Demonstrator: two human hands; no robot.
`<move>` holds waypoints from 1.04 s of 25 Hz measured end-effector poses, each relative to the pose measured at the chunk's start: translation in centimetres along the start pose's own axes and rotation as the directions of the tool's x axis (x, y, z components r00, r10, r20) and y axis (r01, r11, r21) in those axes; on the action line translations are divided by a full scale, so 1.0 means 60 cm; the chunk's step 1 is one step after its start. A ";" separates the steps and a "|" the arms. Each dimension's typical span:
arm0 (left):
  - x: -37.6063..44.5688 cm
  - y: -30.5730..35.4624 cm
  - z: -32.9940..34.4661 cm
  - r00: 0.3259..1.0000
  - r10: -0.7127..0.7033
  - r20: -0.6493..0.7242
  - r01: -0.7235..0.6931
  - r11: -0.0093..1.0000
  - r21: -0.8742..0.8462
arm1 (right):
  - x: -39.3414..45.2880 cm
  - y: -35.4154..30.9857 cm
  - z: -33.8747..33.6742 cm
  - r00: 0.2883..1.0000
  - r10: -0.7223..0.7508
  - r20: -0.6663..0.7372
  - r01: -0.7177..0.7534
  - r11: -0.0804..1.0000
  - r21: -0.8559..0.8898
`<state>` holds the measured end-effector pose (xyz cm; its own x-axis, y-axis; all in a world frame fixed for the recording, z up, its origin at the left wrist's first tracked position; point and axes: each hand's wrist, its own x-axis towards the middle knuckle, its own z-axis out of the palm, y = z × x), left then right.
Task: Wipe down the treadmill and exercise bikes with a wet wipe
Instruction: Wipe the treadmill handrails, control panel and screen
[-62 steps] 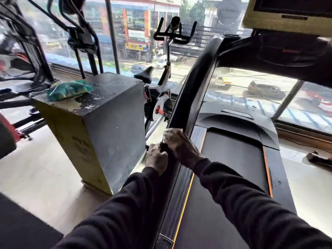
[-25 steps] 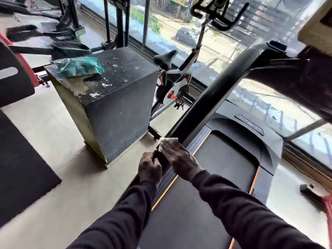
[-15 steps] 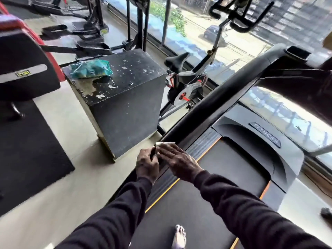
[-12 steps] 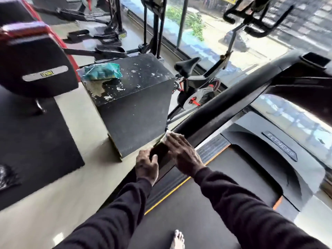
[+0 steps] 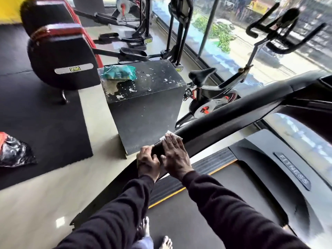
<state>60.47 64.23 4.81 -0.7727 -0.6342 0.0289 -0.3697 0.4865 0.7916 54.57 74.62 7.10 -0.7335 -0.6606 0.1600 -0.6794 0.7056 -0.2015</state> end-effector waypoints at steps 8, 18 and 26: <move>0.009 0.002 0.022 1.000 -0.005 0.001 0.005 0.997 0.077 | 0.020 0.051 -0.051 0.999 0.038 -0.028 -0.040 0.997 -0.068; 0.014 0.047 0.068 0.984 0.106 -0.143 -0.094 0.992 0.085 | 0.065 0.095 -0.053 0.987 -0.124 0.106 0.139 0.979 -0.149; 0.001 0.125 0.110 0.976 0.195 -0.097 -0.181 0.974 0.136 | 0.035 0.189 -0.087 0.990 -0.143 -0.009 0.140 0.978 -0.154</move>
<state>54.23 71.79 6.70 -0.7758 -0.5827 0.2419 -0.2903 0.6701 0.6832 45.21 82.57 10.23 -0.6286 -0.7526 0.1962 -0.7705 0.6370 -0.0254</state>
